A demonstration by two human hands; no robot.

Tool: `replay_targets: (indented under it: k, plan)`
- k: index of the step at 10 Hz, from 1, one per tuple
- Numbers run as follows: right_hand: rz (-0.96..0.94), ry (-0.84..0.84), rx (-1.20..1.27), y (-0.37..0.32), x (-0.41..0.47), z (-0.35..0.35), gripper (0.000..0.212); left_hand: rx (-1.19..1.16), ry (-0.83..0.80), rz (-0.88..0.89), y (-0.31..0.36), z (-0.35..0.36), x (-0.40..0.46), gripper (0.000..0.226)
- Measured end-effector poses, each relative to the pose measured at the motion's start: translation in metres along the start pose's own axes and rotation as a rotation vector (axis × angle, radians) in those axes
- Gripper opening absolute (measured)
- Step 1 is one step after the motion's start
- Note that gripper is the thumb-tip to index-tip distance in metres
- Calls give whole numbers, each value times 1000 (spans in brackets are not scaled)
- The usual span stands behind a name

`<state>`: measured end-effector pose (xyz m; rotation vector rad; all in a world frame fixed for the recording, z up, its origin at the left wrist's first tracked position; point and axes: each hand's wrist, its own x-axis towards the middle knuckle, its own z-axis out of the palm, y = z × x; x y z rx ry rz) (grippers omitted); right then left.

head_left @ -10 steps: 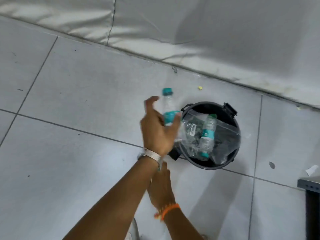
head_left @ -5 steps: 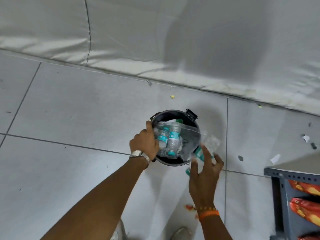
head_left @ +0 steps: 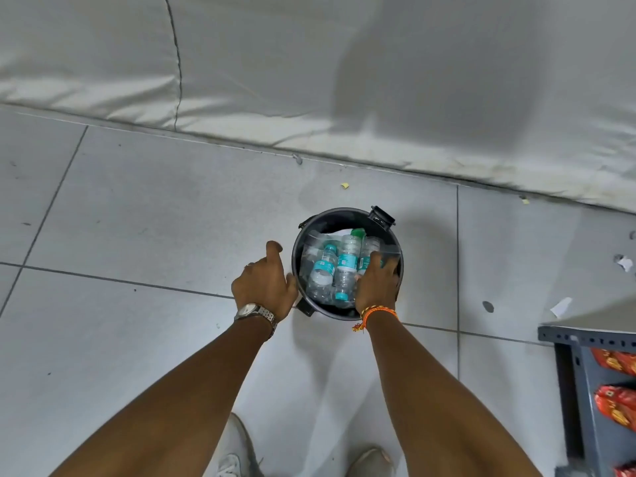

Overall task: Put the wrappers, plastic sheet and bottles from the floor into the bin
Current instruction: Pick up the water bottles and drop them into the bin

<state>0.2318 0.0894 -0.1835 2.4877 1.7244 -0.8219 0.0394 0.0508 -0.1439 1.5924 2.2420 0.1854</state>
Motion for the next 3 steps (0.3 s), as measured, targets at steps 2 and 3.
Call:
replay_targets:
  k: [2, 3]
  plan:
    - [-79, 64, 100, -5, -22, -40, 44, 5, -43, -48, -2, -26, -19, 49]
    - [-172, 181, 242, -18, -42, -87, 30, -76, 16, -44, 29, -70, -11, 45]
